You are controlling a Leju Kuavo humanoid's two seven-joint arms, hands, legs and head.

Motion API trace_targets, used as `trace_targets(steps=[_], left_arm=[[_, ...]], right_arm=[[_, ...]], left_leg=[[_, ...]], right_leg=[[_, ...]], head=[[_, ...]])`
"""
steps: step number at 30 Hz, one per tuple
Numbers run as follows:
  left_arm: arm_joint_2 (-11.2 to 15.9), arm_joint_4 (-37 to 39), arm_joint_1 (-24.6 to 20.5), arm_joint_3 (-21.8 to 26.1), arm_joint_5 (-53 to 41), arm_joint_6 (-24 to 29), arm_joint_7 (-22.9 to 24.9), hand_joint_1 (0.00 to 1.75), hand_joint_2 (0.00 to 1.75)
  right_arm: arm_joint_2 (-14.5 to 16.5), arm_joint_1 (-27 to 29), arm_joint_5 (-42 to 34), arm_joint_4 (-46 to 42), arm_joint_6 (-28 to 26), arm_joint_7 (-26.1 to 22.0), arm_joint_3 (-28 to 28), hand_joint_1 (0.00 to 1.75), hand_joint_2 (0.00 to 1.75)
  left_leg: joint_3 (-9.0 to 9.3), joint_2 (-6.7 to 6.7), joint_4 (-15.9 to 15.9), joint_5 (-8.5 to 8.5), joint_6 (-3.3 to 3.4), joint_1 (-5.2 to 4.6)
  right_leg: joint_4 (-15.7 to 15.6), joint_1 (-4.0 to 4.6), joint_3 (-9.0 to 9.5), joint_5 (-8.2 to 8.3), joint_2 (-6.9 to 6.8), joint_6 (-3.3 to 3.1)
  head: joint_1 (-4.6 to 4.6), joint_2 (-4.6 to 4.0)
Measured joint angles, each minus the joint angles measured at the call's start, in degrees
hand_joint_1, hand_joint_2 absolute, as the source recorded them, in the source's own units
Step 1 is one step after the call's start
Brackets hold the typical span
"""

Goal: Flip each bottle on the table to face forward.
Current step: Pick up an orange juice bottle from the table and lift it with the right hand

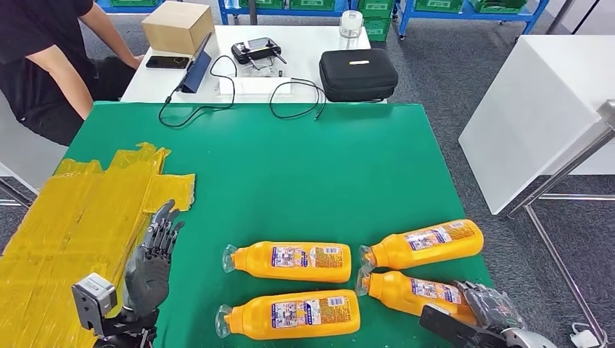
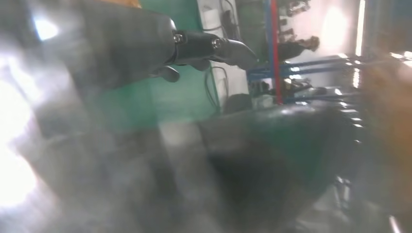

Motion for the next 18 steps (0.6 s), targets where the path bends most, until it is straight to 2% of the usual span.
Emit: trace_targets(steps=[6, 18], left_arm=[[0.21, 0.16, -0.50, -0.33, 0.01, 0.00, 0.00, 0.00, 0.00], [0.46, 0.17, -0.90, -0.79, 0.05, 0.00, 0.00, 0.00, 0.00]], right_arm=[[-0.35, -1.96, -0.25, 2.19, -0.03, 0.00, 2.37, 1.50, 1.75], [-0.79, -2.50, -0.35, 3.41, -0.04, 0.02, 3.57, 1.45, 1.75]], left_leg=[[0.84, 0.16, -0.03, -0.40, 0.02, 0.31], [1.13, 0.19, -0.03, -0.66, 0.29, 0.42]], right_leg=[[-0.54, 0.26, 1.02, -0.14, 0.18, -0.21], [-1.13, 0.43, 1.63, -0.13, 0.26, -0.15]], head=[[0.01, 0.00], [-0.01, 0.00]])
